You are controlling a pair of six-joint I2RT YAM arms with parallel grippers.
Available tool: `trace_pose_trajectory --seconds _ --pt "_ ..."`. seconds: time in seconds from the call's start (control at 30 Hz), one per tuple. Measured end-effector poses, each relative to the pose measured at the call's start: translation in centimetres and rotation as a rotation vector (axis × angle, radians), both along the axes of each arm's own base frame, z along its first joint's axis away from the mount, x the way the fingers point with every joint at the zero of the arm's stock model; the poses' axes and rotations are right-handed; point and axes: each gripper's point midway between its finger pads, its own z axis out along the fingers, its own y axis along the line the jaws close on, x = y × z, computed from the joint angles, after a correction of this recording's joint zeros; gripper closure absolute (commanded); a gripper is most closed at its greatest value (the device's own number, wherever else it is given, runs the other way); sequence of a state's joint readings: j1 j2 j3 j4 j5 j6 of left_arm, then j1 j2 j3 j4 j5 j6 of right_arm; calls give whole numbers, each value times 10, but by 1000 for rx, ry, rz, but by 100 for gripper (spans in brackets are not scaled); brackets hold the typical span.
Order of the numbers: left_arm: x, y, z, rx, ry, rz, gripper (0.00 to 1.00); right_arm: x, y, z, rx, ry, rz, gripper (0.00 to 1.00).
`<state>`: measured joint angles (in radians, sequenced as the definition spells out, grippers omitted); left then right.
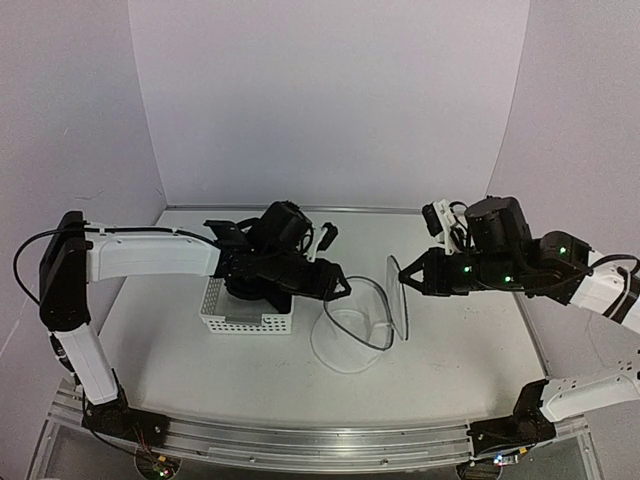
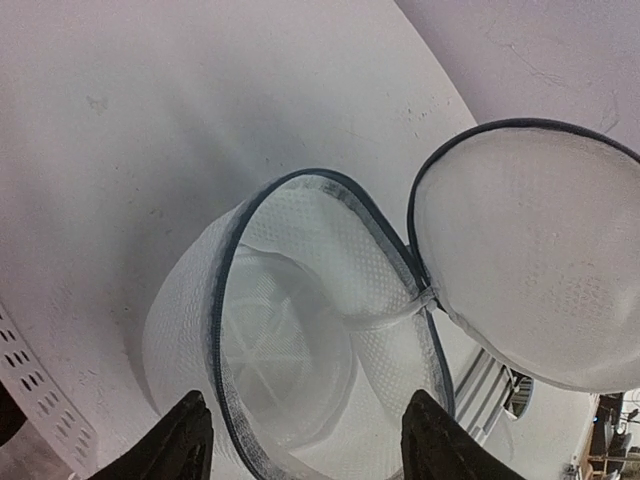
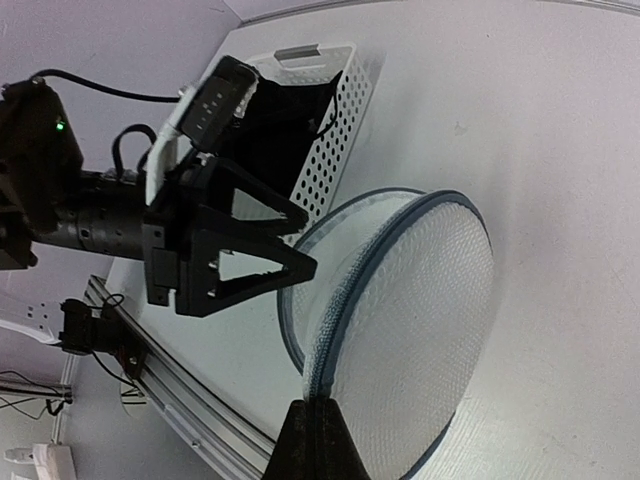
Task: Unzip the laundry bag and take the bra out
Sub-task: Close the laundry bag at the center of the board.
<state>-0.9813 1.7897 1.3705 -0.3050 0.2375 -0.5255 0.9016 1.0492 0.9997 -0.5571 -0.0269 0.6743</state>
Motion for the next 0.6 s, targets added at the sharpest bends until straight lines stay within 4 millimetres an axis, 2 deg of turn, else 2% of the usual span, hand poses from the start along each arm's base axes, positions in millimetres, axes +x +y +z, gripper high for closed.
trace_pose_trajectory --seconds 0.2,0.43,0.6 --pt "11 29 15 10 -65 95 30 -2 11 -5 -126 -26 21 100" --pt "24 59 37 4 -131 183 30 3 34 -4 -243 -80 56 100" --pt "23 74 41 16 -158 217 30 11 56 -6 -322 -108 78 100"
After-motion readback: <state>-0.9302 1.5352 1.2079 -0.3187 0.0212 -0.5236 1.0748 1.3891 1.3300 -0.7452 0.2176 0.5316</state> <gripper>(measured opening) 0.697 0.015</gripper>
